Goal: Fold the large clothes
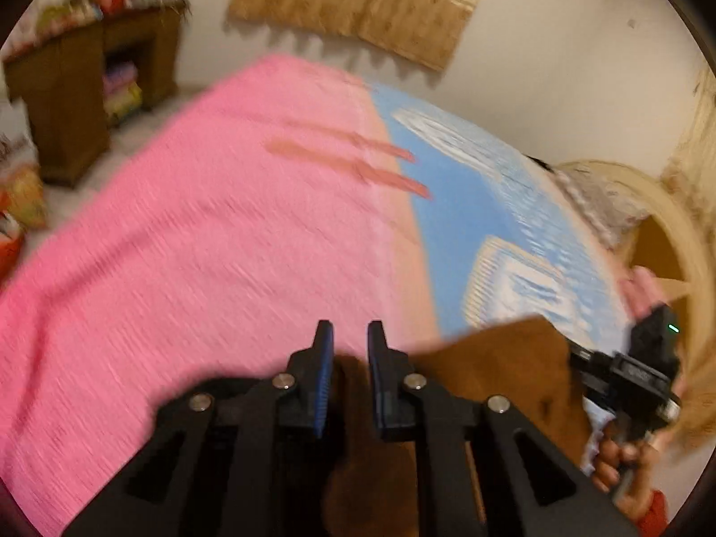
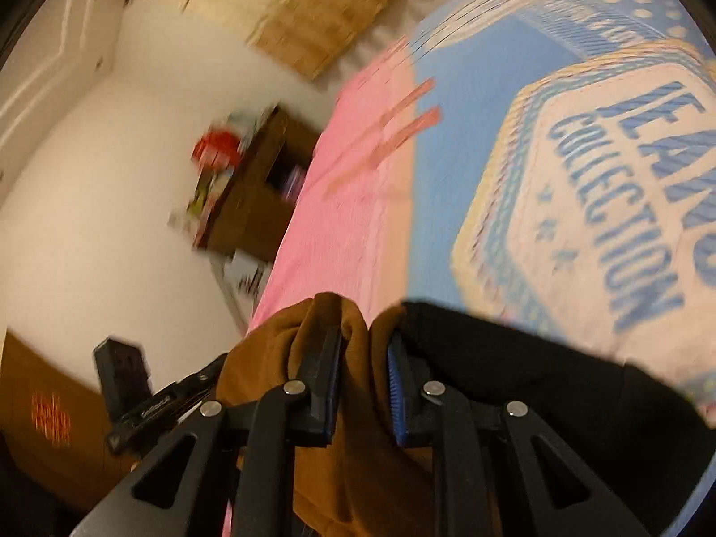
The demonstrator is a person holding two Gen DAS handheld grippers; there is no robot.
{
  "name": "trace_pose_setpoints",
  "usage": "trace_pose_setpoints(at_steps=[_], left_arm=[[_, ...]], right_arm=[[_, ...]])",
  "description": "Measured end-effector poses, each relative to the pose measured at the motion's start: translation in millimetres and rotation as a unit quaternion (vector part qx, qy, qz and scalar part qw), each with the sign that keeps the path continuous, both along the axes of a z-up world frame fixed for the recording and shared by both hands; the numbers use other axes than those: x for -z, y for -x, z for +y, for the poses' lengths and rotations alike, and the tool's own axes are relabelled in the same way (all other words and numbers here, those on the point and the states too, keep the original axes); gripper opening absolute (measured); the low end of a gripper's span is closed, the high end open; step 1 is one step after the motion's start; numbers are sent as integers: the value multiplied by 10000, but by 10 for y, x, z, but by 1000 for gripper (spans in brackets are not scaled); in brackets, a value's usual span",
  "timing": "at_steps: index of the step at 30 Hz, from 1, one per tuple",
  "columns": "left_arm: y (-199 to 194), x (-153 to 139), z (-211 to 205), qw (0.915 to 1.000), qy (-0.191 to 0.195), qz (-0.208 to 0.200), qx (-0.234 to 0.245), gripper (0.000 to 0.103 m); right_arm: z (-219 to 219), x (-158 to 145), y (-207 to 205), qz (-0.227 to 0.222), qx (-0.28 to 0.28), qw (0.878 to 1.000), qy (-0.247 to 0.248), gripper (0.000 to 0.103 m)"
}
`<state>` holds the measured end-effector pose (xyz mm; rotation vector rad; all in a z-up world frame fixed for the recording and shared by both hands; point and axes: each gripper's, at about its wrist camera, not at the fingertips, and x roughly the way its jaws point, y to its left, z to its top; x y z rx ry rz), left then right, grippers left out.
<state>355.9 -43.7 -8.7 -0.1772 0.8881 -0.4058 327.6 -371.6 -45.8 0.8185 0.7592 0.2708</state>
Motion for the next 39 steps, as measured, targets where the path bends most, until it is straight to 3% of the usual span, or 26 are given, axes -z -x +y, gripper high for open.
trace_pose_setpoints(at_steps=[1, 4, 7, 9, 12, 15, 17, 19, 20, 21, 23, 25, 27, 28, 30, 33, 36, 39], left_arm=[[-73, 11, 26, 9999, -64, -41, -126, 15], [-138, 70, 167, 9995, 57, 182, -269, 19], [21, 88, 189, 9986, 308, 391, 159, 39], [217, 80, 164, 9986, 85, 358, 383, 66], [543, 95, 69, 9965, -166, 234, 783, 78], [695, 250, -53, 9922, -500, 495, 1029, 78], [641, 354, -149, 9897, -962, 613, 864, 78], [510, 497, -209, 9884, -1095, 792, 700, 77], [427, 563, -224, 9879, -1102, 915, 595, 66], [344, 619, -240, 9879, -1088, 961, 538, 48], [197, 682, -286, 9866, -1237, 965, 454, 46], [106, 679, -293, 9871, -1250, 965, 274, 46], [89, 663, -316, 9862, -1419, 823, 213, 53], [111, 675, -310, 9856, -1517, 713, 205, 58], [185, 712, -243, 9851, -1657, 450, 57, 78], [233, 718, -115, 9886, -1421, 496, 91, 78], [345, 610, -1, 9884, -1381, 603, 190, 77], [472, 386, 43, 9907, -1289, 361, 263, 76]], right_arm=[[-41, 31, -12, -104, 221, 9997, 76, 8], [-268, 209, -30, -50, 979, 9952, -63, 8], [-196, 231, -65, 145, 644, 9976, 193, 8], [-211, 45, 72, -134, 407, 9983, 392, 9], [-266, -169, 352, -337, 33, 9984, 450, 9], [-236, -307, 657, -392, -423, 9959, 701, 9], [-192, -303, 775, -272, -679, 9930, 928, 9], [-138, -243, 811, -113, -826, 9893, 1196, 10], [-97, -184, 810, -40, -899, 9878, 1274, 10], [-56, -123, 820, 17, -1070, 9861, 1271, 10], [123, 83, 690, 477, -1332, 9782, 1523, 10], [248, 258, 555, 668, -1447, 9751, 1540, 10], [352, 404, 463, 732, -1401, 9705, 1820, 7], [362, 403, 445, 595, -1289, 9702, 1964, 6], [412, 413, 433, 346, -1177, 9612, 2472, 4], [450, 406, 505, 282, -1094, 9553, 2733, 4], [415, 359, 626, 430, -1113, 9567, 2656, 4], [354, 126, 798, 287, -1054, 9574, 2673, 8]])
